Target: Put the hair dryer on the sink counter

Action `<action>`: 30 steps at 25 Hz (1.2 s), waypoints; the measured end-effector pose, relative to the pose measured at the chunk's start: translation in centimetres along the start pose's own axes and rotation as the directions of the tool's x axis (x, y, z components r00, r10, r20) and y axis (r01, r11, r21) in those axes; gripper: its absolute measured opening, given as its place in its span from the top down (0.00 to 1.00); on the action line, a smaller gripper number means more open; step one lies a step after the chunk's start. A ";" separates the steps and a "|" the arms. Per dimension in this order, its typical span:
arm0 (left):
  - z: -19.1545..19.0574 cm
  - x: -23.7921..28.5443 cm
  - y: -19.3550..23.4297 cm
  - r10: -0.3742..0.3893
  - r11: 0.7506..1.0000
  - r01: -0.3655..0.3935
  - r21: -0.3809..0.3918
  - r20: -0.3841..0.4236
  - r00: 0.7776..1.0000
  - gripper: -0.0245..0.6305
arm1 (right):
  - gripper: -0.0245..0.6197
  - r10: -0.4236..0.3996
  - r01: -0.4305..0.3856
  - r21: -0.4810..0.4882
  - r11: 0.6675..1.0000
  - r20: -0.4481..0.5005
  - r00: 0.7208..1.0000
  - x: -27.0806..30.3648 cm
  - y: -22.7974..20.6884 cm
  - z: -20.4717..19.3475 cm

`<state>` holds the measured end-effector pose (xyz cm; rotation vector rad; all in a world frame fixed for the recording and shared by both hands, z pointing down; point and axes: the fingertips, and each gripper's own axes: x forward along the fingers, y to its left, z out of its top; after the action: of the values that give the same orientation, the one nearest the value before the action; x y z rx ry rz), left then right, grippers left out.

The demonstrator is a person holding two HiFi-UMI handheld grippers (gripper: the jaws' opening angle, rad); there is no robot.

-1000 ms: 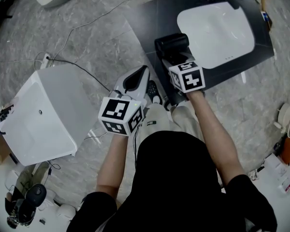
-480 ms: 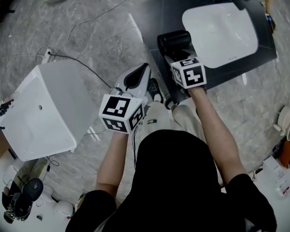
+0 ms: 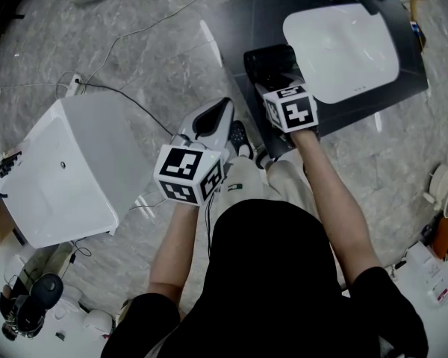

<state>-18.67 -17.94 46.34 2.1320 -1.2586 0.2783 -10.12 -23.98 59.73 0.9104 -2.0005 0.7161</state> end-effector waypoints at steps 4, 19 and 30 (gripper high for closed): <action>0.0 -0.2 0.1 0.006 1.000 -0.006 0.001 0.001 1.000 0.96 | 0.64 0.000 0.000 -0.008 1.000 -0.002 1.000 0.1 0.1 0.1; -1.1 -1.4 -0.1 0.032 0.999 -0.032 -0.007 -0.001 0.999 0.96 | 0.64 0.007 -0.007 -0.012 1.000 0.017 1.000 0.0 0.4 0.3; -1.8 -3.0 -1.5 0.057 0.998 -0.057 0.004 0.013 0.998 0.96 | 0.64 0.039 -0.039 0.006 0.999 0.084 0.996 -3.1 0.4 0.2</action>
<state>-18.76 -14.24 45.67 2.1073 -1.3295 0.2925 -9.26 -22.82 56.91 0.9218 -2.0952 0.7184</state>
